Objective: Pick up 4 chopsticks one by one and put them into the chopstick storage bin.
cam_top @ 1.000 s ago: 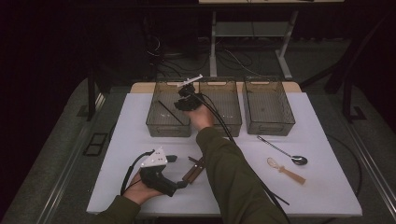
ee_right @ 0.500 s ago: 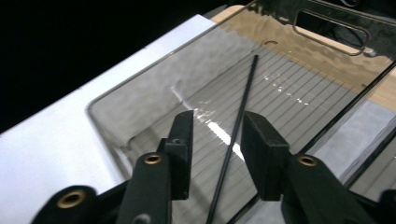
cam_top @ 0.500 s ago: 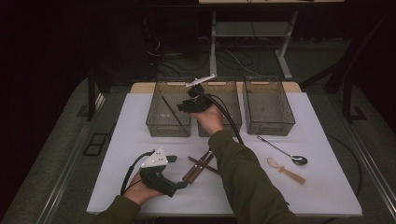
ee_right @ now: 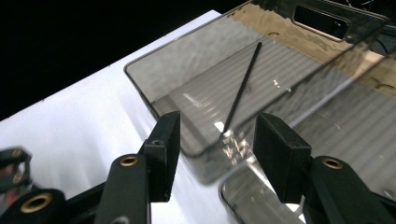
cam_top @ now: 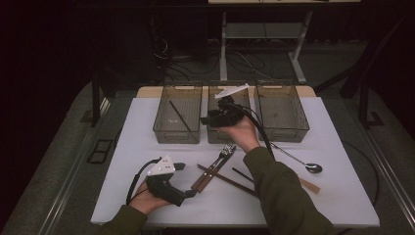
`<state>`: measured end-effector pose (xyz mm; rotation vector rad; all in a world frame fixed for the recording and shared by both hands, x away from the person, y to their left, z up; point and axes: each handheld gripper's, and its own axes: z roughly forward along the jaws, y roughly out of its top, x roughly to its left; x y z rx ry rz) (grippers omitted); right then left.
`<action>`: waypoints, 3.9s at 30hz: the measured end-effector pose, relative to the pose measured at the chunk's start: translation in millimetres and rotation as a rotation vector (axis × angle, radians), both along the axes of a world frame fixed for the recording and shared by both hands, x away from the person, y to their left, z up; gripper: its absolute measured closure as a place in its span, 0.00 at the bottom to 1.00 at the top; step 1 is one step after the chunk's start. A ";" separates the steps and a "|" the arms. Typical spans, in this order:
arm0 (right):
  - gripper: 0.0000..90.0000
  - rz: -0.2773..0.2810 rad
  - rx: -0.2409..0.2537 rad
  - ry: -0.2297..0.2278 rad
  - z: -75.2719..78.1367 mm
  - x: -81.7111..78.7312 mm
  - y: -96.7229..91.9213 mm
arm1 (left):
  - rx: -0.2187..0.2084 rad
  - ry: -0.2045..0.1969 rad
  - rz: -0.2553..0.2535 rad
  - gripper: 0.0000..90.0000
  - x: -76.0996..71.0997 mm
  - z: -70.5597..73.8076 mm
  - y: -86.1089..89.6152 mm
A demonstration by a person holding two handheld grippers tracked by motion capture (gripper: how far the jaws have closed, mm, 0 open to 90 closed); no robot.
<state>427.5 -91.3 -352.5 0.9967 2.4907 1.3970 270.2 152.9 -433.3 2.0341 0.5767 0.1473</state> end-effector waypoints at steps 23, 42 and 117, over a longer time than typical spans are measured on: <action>0.51 0.027 0.033 -0.016 -23.0 -50.5 -84.6 | -0.018 -0.026 0.022 0.00 2.3 -0.8 8.6; 0.49 0.027 0.000 -0.030 -36.7 -96.9 -134.9 | 0.020 -0.022 0.016 0.00 1.3 -1.8 5.9; 0.95 0.086 -0.264 0.070 -92.8 -178.5 -167.5 | 0.024 -0.016 0.006 0.00 -2.2 -1.5 1.5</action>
